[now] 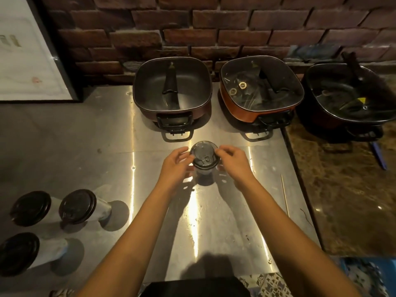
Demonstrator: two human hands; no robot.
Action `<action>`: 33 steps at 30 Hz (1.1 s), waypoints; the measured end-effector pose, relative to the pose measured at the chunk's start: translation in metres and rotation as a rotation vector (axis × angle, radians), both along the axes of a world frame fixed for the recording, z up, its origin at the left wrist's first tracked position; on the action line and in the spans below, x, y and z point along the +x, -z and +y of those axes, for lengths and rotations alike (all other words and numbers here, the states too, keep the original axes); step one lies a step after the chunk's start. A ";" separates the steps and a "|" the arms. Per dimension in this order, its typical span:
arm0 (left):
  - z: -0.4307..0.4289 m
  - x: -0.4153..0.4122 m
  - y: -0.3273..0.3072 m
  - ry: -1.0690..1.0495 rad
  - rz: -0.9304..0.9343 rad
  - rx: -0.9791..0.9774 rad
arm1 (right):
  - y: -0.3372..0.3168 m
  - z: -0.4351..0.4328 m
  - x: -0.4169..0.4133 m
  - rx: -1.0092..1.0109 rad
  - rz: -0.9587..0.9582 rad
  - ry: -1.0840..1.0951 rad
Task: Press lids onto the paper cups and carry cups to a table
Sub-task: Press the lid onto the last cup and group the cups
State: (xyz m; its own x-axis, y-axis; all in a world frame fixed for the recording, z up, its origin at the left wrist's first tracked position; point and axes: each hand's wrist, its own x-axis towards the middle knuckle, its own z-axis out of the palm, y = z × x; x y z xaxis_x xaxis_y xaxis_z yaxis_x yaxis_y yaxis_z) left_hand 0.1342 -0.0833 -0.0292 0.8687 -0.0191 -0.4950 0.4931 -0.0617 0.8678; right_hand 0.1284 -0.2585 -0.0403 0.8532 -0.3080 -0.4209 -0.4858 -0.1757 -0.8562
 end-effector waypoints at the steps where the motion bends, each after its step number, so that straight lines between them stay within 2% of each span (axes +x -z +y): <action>1: 0.004 -0.012 0.000 -0.012 -0.015 -0.018 | 0.000 0.000 -0.012 0.028 -0.010 0.001; 9: 0.031 -0.094 0.016 -0.055 -0.035 -0.024 | 0.010 0.010 -0.101 0.144 0.052 -0.026; 15: 0.042 -0.120 0.029 -0.029 -0.029 0.019 | 0.024 0.017 -0.131 0.094 0.102 -0.104; 20: 0.044 -0.127 0.034 -0.019 -0.042 0.080 | 0.032 0.018 -0.133 -0.026 0.118 -0.199; 22: 0.043 -0.127 0.036 -0.037 -0.032 0.110 | 0.033 0.018 -0.131 -0.011 0.119 -0.198; 28: 0.017 -0.115 0.036 -0.254 -0.018 0.088 | 0.030 0.030 -0.104 -0.026 0.055 -0.090; 33: -0.010 -0.087 0.044 -0.152 -0.007 0.265 | 0.037 0.057 -0.080 0.072 0.132 -0.030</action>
State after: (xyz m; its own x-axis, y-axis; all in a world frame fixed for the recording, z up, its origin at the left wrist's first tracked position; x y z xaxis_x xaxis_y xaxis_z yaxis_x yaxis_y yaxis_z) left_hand 0.0470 -0.0929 -0.0732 0.8552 0.2406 -0.4590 0.5078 -0.2125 0.8348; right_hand 0.0488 -0.2011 -0.0777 0.7973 -0.2484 -0.5501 -0.5904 -0.1317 -0.7963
